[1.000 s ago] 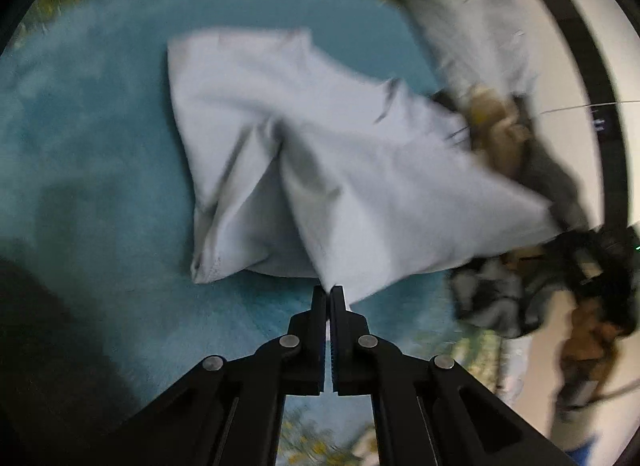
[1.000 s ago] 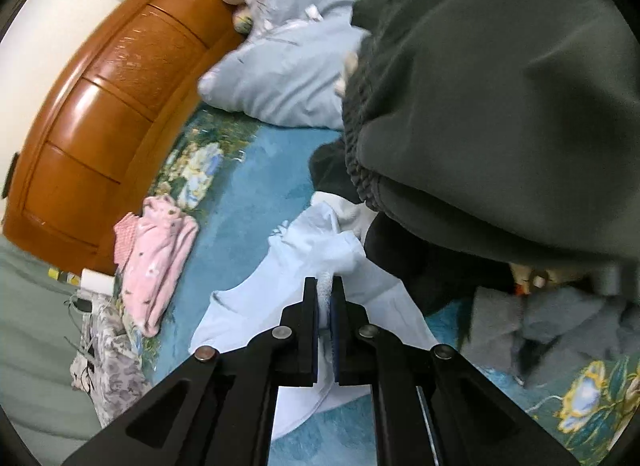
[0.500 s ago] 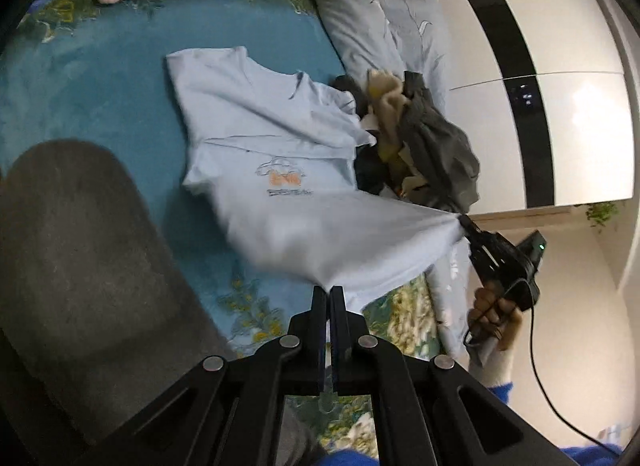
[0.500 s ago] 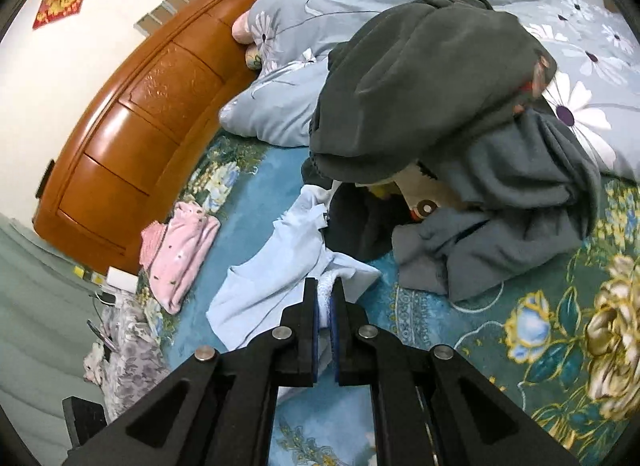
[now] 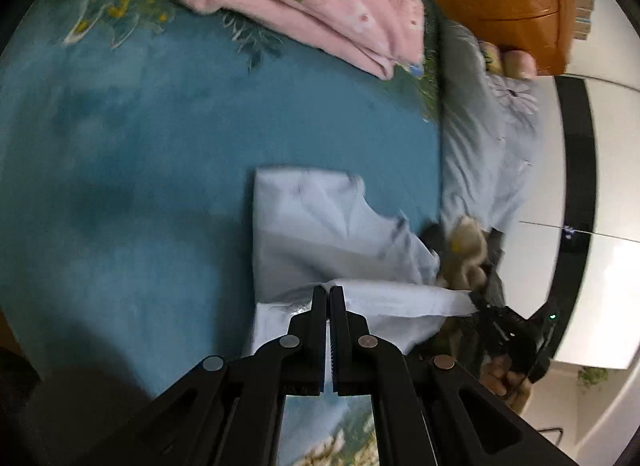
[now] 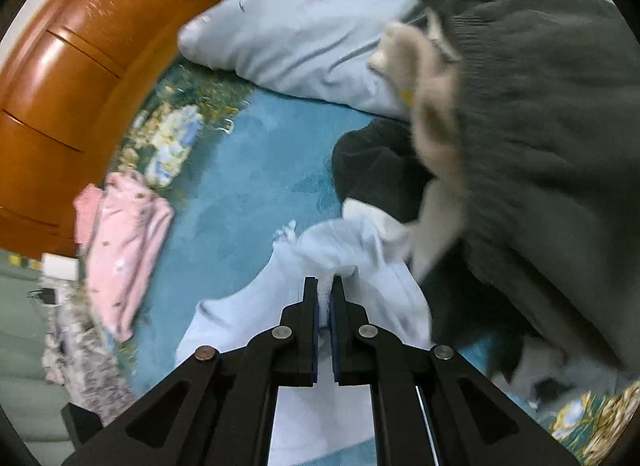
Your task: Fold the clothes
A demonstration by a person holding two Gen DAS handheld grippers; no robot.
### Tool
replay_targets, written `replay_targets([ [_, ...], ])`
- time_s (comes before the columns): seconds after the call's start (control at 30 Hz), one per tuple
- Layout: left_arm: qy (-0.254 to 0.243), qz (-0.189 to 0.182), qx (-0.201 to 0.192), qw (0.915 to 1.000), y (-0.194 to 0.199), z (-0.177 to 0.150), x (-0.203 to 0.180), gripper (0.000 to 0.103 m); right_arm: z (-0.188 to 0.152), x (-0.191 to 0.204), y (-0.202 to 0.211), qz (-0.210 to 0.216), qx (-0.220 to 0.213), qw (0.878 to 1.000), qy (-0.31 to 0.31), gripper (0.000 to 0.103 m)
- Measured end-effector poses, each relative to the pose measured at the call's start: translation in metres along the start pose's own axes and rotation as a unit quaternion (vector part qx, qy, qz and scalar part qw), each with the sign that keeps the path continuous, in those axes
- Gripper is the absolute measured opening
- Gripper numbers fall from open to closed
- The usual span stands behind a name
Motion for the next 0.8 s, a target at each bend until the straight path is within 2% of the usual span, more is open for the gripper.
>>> replay_targets([
  [0.2,-0.015,0.033,-0.022,0.9991,-0.035,0.042,-0.004,0.003,0.024,0.005,-0.043,-0.024,0.009,1.000,0.001,0.007],
  [0.27,-0.016,0.031,-0.032,0.9989,-0.031,0.047,0.001,0.005,0.025,0.004,-0.052,-0.012,0.006,1.000,-0.009,0.009],
  [0.3,-0.018,0.024,-0.037,0.9989,-0.026,0.046,0.002,0.011,0.026,0.005,-0.053,-0.001,0.001,1.000,-0.012,0.022],
  [0.33,-0.022,0.022,-0.041,0.9987,-0.023,0.043,0.005,0.017,0.024,0.005,-0.050,0.009,-0.010,1.000,-0.011,0.042],
  [0.37,-0.029,0.025,-0.048,0.9981,-0.019,0.037,0.007,0.032,0.023,0.006,-0.047,0.019,-0.021,1.000,-0.010,0.049],
  [0.4,-0.037,0.029,-0.055,0.9973,-0.014,0.031,0.010,0.040,0.019,0.005,-0.041,0.023,-0.032,0.999,-0.010,0.052],
  [0.43,-0.051,0.036,-0.059,0.9963,-0.013,0.023,0.011,0.040,0.016,0.005,-0.035,0.026,-0.043,0.999,-0.009,0.052],
  [0.5,-0.078,0.059,-0.060,0.9934,-0.016,0.004,0.015,0.042,-0.003,0.004,-0.018,0.032,-0.074,0.997,-0.018,0.052],
  [0.57,-0.101,0.094,-0.050,0.9892,-0.026,-0.018,0.022,0.043,-0.031,0.002,-0.008,0.045,-0.086,0.995,-0.026,0.053],
  [0.63,-0.123,0.128,-0.040,0.9832,-0.038,-0.040,0.030,0.043,-0.067,-0.006,-0.008,0.051,-0.075,0.995,-0.039,0.053],
  [0.73,-0.146,0.159,-0.025,0.9762,-0.054,-0.069,0.034,0.043,-0.122,-0.022,-0.012,0.053,-0.049,0.996,-0.058,0.053],
  [0.8,-0.170,0.161,-0.025,0.9718,-0.059,-0.086,0.028,0.044,-0.150,-0.032,-0.014,0.055,-0.037,0.995,-0.072,0.053],
])
Point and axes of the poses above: each gripper's, at about its wrist camera, not at the fingertips, and y roughly against the way its jaws point, x to its left, z to its top, the point moved 8 cm from there along -y, roughly the way its jaws point, and after that the axes turned 14 degrees about y, right-handed, at the moved point
